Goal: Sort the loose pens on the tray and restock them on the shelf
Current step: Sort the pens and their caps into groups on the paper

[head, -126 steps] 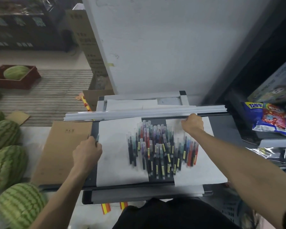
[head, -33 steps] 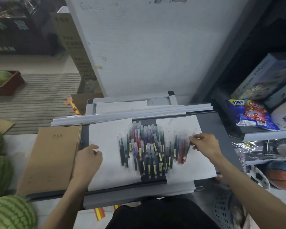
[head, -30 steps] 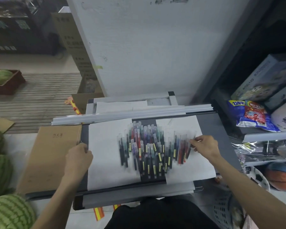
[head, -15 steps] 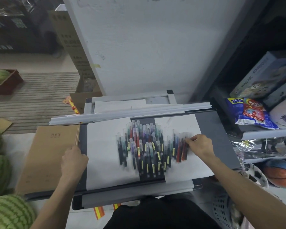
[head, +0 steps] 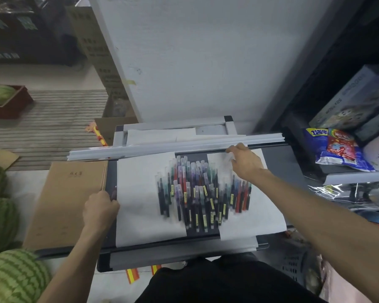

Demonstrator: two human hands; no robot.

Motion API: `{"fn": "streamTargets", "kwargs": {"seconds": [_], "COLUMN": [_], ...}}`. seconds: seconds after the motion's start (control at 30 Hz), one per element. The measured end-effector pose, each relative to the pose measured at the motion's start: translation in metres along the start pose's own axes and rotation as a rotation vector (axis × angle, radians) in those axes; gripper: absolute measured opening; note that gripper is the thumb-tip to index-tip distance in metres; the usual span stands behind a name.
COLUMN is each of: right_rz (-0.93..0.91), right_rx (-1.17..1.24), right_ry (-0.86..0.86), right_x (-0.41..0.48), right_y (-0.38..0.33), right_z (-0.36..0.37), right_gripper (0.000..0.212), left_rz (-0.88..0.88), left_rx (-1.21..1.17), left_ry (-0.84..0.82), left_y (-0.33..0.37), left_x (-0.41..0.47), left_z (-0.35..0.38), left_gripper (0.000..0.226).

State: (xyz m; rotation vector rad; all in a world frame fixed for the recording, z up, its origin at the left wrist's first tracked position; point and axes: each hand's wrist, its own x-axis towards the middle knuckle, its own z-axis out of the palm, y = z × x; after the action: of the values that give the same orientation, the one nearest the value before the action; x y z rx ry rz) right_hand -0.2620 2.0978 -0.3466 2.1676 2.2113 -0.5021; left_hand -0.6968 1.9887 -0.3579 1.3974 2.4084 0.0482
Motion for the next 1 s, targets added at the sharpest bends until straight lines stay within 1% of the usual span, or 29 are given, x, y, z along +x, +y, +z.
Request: {"fn": "streamTargets", "kwargs": {"seconds": [0.07,0.13,0.17,0.27,0.37,0.47,0.53,0.57,0.6,0.63,0.7,0.73,0.87,1.0], "right_rz": [-0.034,-0.052,-0.058,-0.059,-0.060,-0.070,-0.049,-0.038,-0.026,-0.017,-0.007,-0.013,-0.036,-0.082], "right_rx": [-0.113,-0.189,-0.213,-0.232,-0.217,-0.189,-0.083,-0.012,0.069,0.153,0.308,0.373,0.660,0.931], "right_ry": [-0.029,-0.057,-0.065,-0.067,-0.039,-0.017,-0.018,-0.011,0.005,0.027,0.069,0.086,0.100,0.083], "right_x": [0.009,0.015,0.017,0.022,0.023,0.022,0.020,0.017,0.014,0.011,0.001,-0.006,-0.040,-0.080], "right_y": [-0.006,-0.008,-0.008,-0.005,-0.001,0.006,0.006,0.005,0.003,-0.001,-0.011,-0.016,-0.041,-0.065], "right_z": [-0.001,0.000,0.001,0.009,0.012,0.011,0.009,0.007,0.004,0.001,-0.007,-0.011,-0.033,-0.062], "right_gripper": [0.060,0.064,0.063,0.053,0.045,0.031,0.024,0.024,0.025,0.026,0.026,0.025,0.014,0.008], "left_rz": [-0.015,-0.045,-0.061,-0.070,-0.036,-0.021,0.009,0.049,0.076,0.078,0.143,0.172,0.347,0.556], "left_rx": [0.007,0.008,-0.006,-0.060,-0.136,-0.250,-0.309,-0.303,-0.358,-0.419,-0.394,-0.410,-0.533,-0.588], "left_ry": [-0.020,-0.041,-0.051,-0.060,-0.056,-0.067,-0.094,-0.145,-0.174,-0.181,-0.211,-0.223,-0.256,-0.274], "left_y": [0.003,0.009,0.009,0.012,0.017,0.026,0.029,0.030,0.032,0.039,0.051,0.057,0.078,0.098], "left_x": [-0.003,-0.008,-0.008,-0.015,-0.024,-0.028,-0.028,-0.029,-0.028,-0.029,-0.036,-0.037,-0.056,-0.080], "left_z": [-0.004,-0.008,-0.007,-0.006,-0.010,-0.014,-0.011,-0.009,-0.008,-0.011,-0.020,-0.021,-0.034,-0.058], "left_gripper": [0.045,0.033,0.030,0.031,0.027,0.025,0.014,0.008,0.005,0.005,0.021,0.023,0.026,0.020]}}
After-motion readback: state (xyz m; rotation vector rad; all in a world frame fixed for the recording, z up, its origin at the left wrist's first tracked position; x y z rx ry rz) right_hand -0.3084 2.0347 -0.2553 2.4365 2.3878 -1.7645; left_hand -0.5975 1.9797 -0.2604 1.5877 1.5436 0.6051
